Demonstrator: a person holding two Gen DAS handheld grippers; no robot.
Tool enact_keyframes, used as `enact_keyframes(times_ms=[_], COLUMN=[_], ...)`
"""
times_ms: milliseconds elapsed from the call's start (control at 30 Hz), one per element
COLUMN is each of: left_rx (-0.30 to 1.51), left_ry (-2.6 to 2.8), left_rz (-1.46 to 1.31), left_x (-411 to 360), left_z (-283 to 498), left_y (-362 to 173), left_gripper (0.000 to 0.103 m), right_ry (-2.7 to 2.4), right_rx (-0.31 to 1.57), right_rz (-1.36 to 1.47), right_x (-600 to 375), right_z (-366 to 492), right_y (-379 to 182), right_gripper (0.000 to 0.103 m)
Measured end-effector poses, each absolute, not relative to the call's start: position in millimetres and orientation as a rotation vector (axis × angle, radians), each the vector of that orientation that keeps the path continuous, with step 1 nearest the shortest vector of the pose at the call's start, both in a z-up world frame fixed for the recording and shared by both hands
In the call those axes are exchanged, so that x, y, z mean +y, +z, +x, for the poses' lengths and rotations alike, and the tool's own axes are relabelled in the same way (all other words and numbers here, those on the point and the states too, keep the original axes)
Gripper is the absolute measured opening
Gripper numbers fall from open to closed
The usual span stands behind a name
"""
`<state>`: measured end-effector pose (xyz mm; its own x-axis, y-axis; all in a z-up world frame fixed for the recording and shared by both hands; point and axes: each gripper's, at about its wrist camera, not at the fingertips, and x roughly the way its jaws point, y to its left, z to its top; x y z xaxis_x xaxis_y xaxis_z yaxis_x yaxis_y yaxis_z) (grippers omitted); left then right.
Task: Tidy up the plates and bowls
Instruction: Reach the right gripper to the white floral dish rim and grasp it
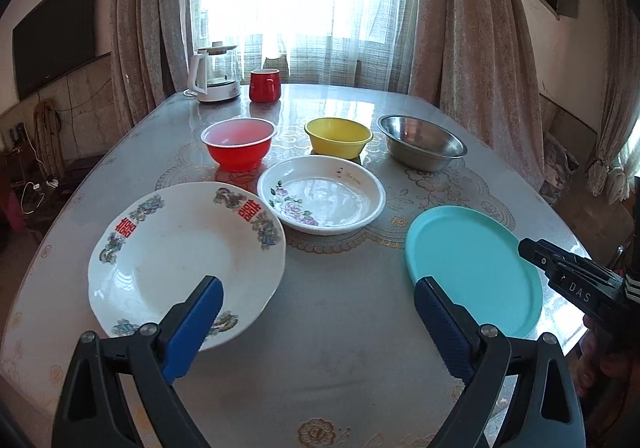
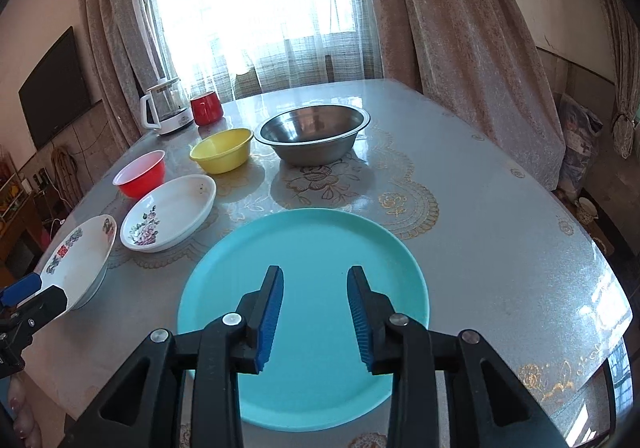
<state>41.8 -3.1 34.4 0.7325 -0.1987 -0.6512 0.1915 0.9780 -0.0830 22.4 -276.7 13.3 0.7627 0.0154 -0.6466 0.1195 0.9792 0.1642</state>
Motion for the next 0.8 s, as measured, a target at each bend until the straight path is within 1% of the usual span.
enact_keyframes(times_ms=[233,567,800], left_rx=[0.735,0.76,0.769], left_ry=[-0.092,0.057,0.051], left_rz=[-0.066,-0.146,-0.207], left_x=[47.6,107.7,123.0], left_z=[51.1,62.8,84.0], left_y=[32.1,22.0,30.4], left_gripper=[0.098,0.1,0.1], right_ry=[0.036,0.153,0.167], right_rx=[0.742,0.801,0.816], right_rz=[0.175,0.175,0.162], right_x=[-240.2,-196.4,-177.3], right_z=[28.2,43.7,68.7], right_y=[6.8,-2.8,-6.2], right_gripper=[0.038,0.039,0.039])
